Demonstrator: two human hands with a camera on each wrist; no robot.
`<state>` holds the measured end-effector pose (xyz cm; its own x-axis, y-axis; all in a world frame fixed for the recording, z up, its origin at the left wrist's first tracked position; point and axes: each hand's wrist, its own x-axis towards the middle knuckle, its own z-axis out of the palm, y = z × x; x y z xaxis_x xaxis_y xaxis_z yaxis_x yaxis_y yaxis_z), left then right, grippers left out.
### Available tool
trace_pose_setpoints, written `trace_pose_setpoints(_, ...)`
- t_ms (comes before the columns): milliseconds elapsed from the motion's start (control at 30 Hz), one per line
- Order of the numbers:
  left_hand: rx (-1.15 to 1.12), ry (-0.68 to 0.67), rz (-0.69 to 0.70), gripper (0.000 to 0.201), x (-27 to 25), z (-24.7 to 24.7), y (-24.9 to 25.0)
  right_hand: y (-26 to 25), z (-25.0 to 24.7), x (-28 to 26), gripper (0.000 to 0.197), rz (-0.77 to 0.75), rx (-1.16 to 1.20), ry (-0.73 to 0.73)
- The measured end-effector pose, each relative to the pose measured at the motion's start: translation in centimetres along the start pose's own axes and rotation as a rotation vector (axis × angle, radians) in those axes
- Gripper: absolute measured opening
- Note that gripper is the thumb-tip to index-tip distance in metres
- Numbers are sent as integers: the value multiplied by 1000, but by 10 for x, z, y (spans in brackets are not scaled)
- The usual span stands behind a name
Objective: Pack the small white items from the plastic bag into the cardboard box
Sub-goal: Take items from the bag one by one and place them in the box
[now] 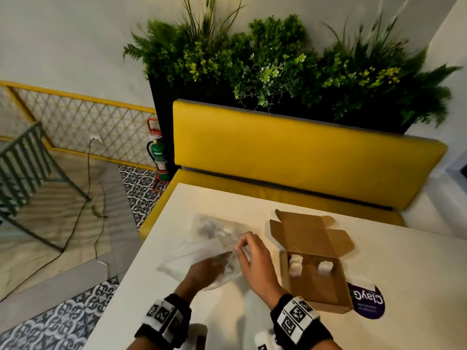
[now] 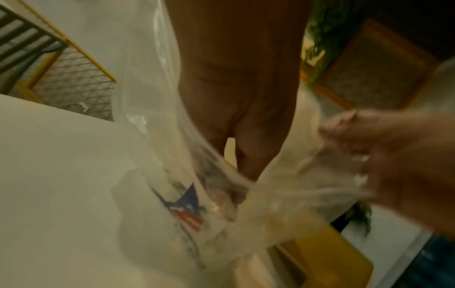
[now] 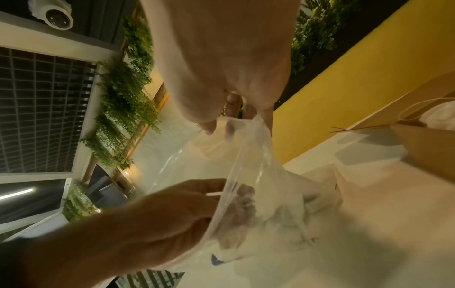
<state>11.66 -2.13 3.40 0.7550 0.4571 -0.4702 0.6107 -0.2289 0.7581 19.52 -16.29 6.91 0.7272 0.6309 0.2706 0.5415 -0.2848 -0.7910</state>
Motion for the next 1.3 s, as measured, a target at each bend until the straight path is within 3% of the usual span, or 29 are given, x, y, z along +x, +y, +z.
trace_pose_setpoints(67, -170, -74, 43, 18, -10, -3, 1, 6, -1, 1, 13, -4, -68, -2)
trace_pose_setpoints(167, -126, 22, 191, 22, -26, -7, -8, 11, 0, -3, 11, -6, -119, -23)
trace_pose_setpoints(300, -193, 25, 279, 27, -50, -12, -9, 12, 2, -13, 12, 2, -132, -39)
trace_pose_setpoints(533, -386, 16, 320, 24, -114, -37, 4, 11, -2, -25, 9, 7, -189, -116)
trace_pose_setpoints(667, -529, 42, 383, 30, -133, -61, 24, 1, -10, -33, 16, 26, -235, -251)
trace_pose_setpoints(767, -626, 94, 416, 29, -128, -62, 41, -21, -21, -36, 21, 43, -17, -269)
trace_pose_setpoints(867, -647, 172, 422, 26, -119, -47, 56, -47, -38, -35, 24, 237, 518, -308)
trace_pose_setpoints(933, -662, 207, 423, 25, -115, -32, 67, -56, -47, -34, 31, 333, 709, -337)
trace_pose_setpoints(1033, -681, 220, 425, 26, -112, -12, 80, -57, -53, -36, 38, 405, 765, -242)
trace_pose_setpoints(1200, -619, 199, 444, 25, -106, 15, 96, -38, -74, -46, 22, 490, 823, -63)
trace_pose_setpoints(1300, -567, 153, 445, 25, -103, 23, 102, -24, -91, -52, 27, 538, 843, 13)
